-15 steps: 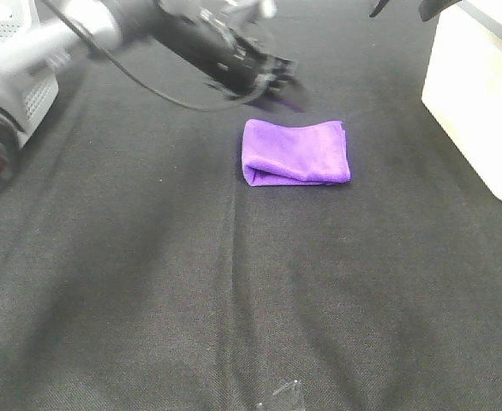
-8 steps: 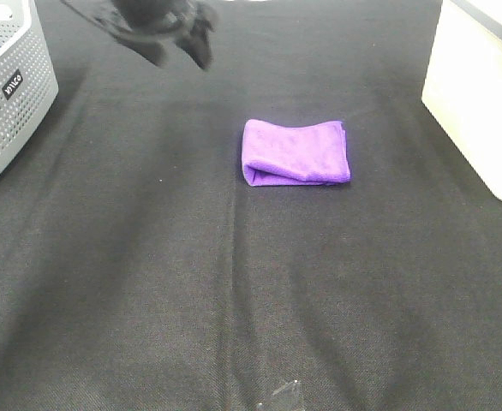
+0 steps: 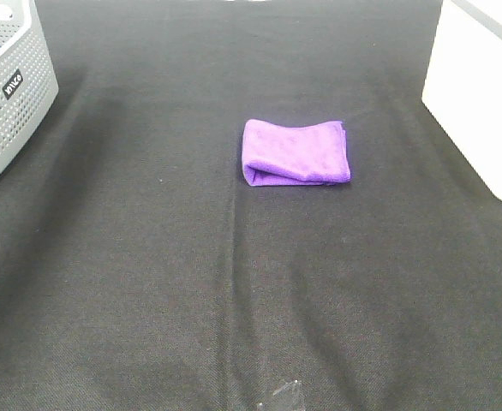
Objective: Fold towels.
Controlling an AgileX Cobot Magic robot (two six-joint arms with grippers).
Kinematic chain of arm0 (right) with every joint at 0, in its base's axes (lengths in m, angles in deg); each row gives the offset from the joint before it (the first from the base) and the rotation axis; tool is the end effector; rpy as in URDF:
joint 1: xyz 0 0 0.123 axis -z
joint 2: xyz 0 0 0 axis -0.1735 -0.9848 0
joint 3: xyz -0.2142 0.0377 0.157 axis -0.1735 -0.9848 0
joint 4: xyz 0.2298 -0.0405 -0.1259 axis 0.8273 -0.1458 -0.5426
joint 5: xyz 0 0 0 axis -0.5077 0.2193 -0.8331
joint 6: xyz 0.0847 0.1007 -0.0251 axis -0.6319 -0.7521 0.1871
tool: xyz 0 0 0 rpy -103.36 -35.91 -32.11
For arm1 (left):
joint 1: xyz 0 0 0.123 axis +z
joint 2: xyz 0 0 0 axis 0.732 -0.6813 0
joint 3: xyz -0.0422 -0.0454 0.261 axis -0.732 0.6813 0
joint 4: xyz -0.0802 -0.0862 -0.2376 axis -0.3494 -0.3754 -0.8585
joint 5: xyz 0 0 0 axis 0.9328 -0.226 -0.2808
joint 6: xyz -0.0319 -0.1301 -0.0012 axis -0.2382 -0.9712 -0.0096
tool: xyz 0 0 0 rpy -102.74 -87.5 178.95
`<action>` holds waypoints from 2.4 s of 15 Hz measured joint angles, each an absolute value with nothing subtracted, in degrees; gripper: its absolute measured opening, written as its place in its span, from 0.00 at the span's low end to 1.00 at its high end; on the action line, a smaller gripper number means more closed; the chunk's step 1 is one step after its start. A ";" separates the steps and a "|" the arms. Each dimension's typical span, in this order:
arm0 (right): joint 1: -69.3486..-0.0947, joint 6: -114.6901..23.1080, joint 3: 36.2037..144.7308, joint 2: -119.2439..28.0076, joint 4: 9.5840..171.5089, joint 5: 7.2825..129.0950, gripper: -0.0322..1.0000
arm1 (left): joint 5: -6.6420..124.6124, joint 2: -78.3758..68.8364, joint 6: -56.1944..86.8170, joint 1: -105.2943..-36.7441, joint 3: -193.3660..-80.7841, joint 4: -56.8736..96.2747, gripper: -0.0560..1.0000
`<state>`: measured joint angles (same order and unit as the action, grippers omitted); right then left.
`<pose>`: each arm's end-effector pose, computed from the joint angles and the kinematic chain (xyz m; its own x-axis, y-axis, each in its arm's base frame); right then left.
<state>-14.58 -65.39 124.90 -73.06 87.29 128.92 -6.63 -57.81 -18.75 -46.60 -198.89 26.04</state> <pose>0.4121 0.0432 0.3789 -0.7690 -0.0907 -0.6328 -0.1499 0.9879 0.0406 0.5158 -0.0116 0.3247 -0.7584 -0.0497 -0.6499 0.0352 0.9925 -0.1170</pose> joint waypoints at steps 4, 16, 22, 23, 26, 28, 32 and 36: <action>-14.23 -65.96 101.98 -51.81 87.24 128.92 0.76 | -6.57 -41.53 -13.82 -43.33 -177.92 27.76 0.83; -14.23 -69.74 58.15 3.71 87.06 128.98 0.76 | -6.34 29.00 -13.76 -43.33 -110.89 31.48 0.83; -14.23 -68.65 48.01 26.40 86.83 128.98 0.76 | -6.29 54.66 -13.93 -43.33 -94.90 35.26 0.83; -14.23 -68.65 47.09 27.72 86.78 129.21 0.76 | -6.17 57.82 -13.93 -43.33 -93.18 35.20 0.83; -14.23 -67.05 43.71 27.83 86.61 129.15 0.76 | -3.14 66.01 -13.93 -43.33 -88.94 33.20 0.83; -14.23 -66.65 40.62 27.83 86.61 126.80 0.76 | -0.16 68.59 -13.93 -43.33 -87.45 32.45 0.83; -14.23 -66.65 36.60 27.83 86.15 122.91 0.76 | 0.07 68.59 -14.39 -43.33 -87.17 31.65 0.83; -14.23 -66.65 36.32 27.83 86.09 122.79 0.76 | 0.24 68.59 -15.71 -43.33 -87.17 31.65 0.83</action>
